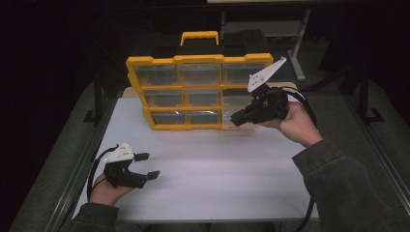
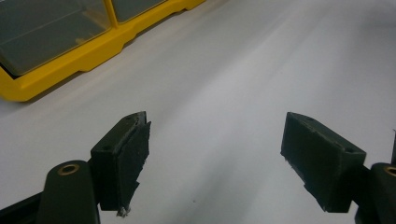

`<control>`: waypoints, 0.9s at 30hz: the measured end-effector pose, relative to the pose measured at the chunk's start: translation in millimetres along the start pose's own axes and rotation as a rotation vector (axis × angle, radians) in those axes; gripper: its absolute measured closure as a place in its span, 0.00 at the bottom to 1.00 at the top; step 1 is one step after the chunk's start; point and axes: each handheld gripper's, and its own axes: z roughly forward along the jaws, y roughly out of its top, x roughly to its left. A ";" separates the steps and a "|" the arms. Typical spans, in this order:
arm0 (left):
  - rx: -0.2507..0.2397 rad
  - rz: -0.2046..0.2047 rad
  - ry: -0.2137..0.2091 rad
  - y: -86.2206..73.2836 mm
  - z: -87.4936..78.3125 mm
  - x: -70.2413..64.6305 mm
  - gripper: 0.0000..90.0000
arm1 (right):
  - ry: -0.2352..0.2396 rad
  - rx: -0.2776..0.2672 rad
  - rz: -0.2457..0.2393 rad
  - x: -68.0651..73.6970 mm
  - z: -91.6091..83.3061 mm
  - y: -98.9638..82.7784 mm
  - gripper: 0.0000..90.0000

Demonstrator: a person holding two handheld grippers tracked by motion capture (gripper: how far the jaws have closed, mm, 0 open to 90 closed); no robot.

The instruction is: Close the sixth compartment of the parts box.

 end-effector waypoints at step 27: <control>0.008 0.007 0.003 0.4 -0.6 -0.5 0.26 | 0.017 0.068 0.028 -2.6 30.5 -28.2 0.90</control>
